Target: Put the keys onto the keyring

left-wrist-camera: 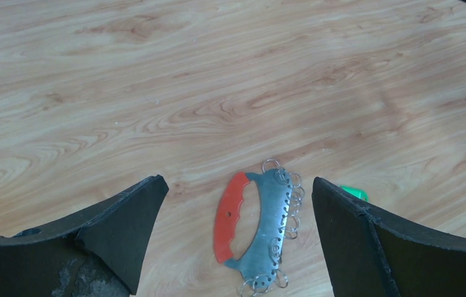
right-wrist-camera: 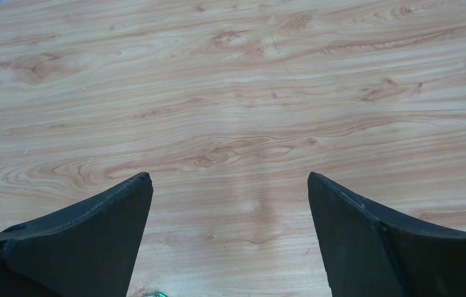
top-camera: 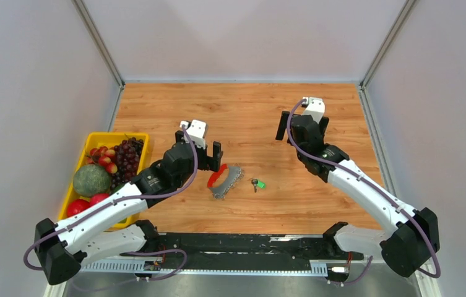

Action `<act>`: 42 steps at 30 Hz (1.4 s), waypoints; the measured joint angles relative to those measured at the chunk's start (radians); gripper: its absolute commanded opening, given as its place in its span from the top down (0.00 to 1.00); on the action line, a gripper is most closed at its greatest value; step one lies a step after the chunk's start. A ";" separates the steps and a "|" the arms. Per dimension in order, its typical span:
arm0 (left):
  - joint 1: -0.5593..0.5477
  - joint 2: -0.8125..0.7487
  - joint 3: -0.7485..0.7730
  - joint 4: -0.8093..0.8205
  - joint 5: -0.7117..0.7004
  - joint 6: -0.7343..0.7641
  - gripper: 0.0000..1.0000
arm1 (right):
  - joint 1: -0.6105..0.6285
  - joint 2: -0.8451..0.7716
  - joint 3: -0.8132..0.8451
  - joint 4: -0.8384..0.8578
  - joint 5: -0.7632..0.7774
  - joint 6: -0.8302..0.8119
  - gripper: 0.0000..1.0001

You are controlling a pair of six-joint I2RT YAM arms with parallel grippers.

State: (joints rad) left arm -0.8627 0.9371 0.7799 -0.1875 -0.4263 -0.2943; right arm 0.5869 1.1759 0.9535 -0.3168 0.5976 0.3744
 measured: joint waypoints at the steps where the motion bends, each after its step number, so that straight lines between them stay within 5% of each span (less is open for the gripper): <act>1: 0.000 0.003 -0.003 0.000 0.004 -0.003 0.00 | 0.000 -0.005 0.000 0.000 -0.003 -0.003 0.00; 13: 0.000 0.243 -0.005 0.013 0.068 -0.069 0.00 | 0.000 -0.050 -0.028 -0.001 -0.117 -0.018 0.02; 24: 0.000 0.372 -0.002 0.063 0.109 -0.132 0.15 | 0.077 0.057 -0.040 -0.003 -0.283 -0.028 0.17; 42: 0.000 0.030 -0.301 -0.110 0.156 -0.367 0.39 | 0.257 0.029 -0.182 -0.008 -0.423 -0.027 0.22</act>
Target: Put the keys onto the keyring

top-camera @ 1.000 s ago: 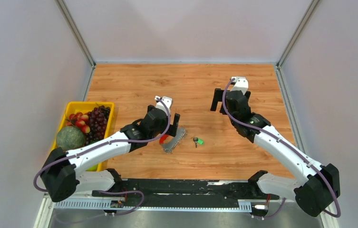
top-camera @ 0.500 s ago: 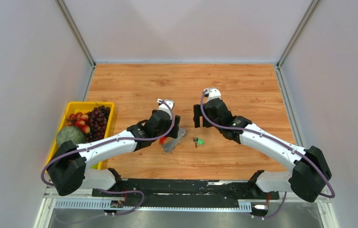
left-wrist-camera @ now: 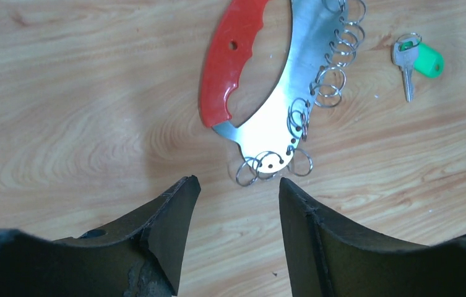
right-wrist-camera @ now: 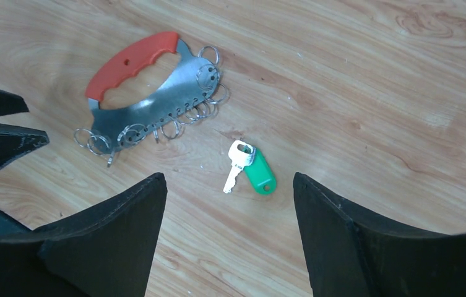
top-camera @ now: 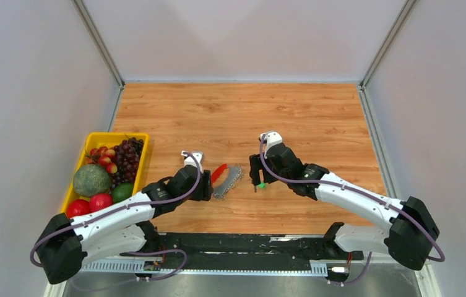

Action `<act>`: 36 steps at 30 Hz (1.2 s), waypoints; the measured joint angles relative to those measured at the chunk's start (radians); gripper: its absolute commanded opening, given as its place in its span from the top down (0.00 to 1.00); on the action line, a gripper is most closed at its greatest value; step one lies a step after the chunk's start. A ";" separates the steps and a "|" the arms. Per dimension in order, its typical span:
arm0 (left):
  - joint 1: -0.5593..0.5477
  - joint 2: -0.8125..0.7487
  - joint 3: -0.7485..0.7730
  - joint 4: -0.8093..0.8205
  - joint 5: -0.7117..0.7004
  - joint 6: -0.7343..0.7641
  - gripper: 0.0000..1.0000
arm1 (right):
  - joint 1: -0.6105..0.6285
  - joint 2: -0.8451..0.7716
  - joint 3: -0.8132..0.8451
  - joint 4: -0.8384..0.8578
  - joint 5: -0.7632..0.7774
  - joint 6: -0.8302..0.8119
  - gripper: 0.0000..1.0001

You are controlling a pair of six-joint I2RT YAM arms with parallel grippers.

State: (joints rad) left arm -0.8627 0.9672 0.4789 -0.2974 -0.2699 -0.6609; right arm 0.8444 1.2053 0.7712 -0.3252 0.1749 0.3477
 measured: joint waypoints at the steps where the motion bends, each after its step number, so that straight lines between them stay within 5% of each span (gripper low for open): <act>1: 0.000 -0.012 -0.005 -0.009 0.005 -0.009 0.41 | 0.003 -0.014 0.000 0.000 -0.002 0.000 0.22; 13: 0.000 -0.005 -0.058 -0.035 0.077 -0.060 0.55 | 0.039 -0.055 0.000 -0.010 -0.002 0.008 0.21; 36: 0.000 0.182 -0.061 0.146 0.080 -0.021 0.62 | 0.056 -0.108 0.000 -0.035 -0.001 0.019 0.20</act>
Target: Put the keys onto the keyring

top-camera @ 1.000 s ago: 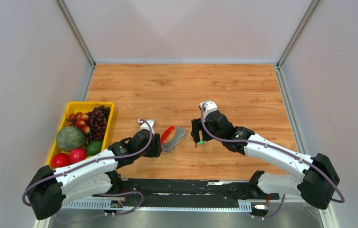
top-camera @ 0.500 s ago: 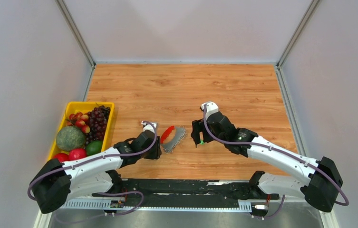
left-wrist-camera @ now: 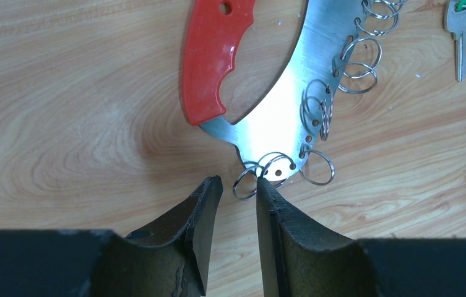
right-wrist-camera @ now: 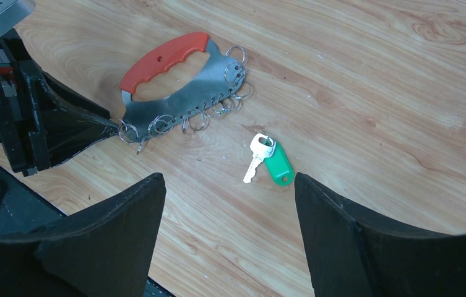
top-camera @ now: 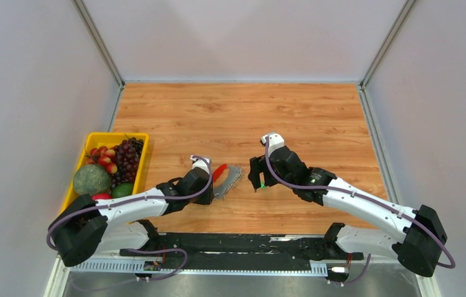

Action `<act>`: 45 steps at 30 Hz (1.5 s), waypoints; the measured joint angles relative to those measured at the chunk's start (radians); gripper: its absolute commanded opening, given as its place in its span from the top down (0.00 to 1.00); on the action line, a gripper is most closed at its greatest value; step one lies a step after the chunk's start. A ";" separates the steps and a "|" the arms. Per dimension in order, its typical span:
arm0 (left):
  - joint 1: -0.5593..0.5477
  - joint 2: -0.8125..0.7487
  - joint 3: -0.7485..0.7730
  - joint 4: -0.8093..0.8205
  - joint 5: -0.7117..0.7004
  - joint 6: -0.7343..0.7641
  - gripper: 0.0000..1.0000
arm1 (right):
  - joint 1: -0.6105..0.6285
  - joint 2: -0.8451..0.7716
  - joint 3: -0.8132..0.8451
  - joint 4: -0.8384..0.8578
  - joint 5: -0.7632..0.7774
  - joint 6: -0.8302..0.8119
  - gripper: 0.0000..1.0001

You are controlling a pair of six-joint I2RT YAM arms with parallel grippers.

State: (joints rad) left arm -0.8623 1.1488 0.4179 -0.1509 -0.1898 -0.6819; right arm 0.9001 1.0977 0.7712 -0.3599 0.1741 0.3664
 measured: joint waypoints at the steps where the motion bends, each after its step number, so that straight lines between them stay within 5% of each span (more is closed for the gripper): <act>1: 0.000 0.006 0.002 0.007 -0.001 0.002 0.63 | 0.000 -0.001 0.000 0.000 0.000 0.000 0.20; 13: 0.000 0.027 0.010 0.021 -0.007 0.019 0.79 | 0.001 -0.002 -0.005 -0.001 0.000 0.003 0.21; 18: 0.000 -0.006 0.008 -0.012 -0.007 0.017 1.00 | 0.001 -0.002 -0.005 -0.001 0.000 0.003 0.21; 45: 0.000 -0.462 0.041 -0.045 0.135 0.218 1.00 | 0.023 -0.103 0.058 -0.063 -0.074 -0.058 0.24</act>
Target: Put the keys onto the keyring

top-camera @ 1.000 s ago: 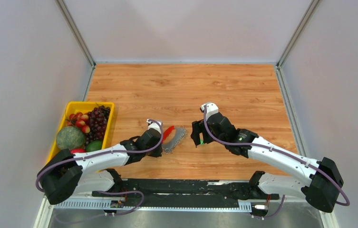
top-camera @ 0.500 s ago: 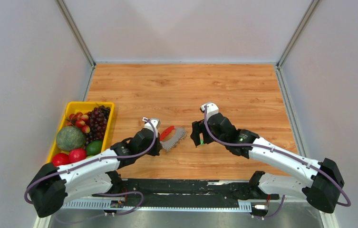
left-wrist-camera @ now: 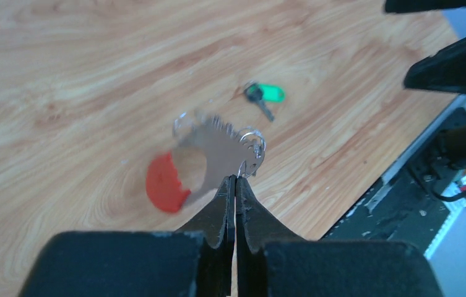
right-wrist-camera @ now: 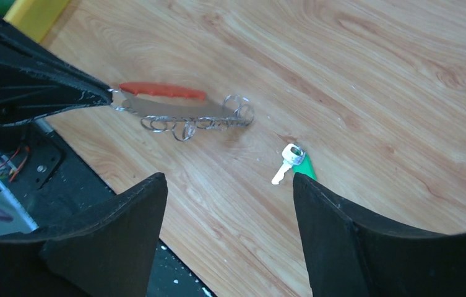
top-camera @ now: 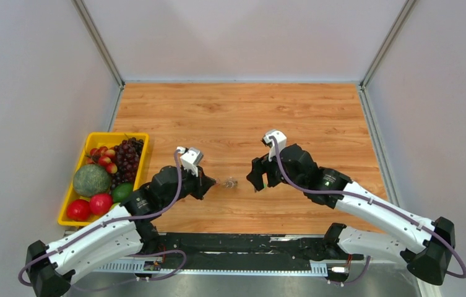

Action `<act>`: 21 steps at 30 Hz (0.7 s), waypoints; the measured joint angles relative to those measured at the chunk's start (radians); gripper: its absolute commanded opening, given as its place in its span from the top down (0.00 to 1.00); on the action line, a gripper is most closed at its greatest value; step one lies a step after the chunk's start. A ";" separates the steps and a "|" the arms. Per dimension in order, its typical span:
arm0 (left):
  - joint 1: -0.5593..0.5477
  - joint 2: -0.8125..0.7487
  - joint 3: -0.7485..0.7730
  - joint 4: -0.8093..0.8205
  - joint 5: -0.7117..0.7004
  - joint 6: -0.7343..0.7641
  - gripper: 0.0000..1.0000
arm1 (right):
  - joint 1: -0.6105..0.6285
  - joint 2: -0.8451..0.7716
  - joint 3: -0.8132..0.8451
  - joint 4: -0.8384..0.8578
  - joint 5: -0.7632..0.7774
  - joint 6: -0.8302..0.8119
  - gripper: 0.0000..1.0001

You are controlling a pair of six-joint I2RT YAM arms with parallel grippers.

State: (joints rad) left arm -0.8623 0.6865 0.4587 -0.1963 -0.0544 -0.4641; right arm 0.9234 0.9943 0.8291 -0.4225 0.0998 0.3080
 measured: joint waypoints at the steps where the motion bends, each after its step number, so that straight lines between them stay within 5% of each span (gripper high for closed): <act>1: 0.000 -0.014 0.009 0.003 0.012 0.006 1.00 | 0.002 -0.005 0.010 -0.004 -0.017 -0.010 0.24; 21: 0.000 -0.143 0.068 0.235 0.318 0.030 1.00 | 0.088 -0.053 0.144 -0.044 -0.367 -0.183 0.58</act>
State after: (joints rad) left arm -0.8623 0.5430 0.5266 0.0387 0.2634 -0.4343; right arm 1.0115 0.9413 0.9733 -0.4667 -0.2676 0.1253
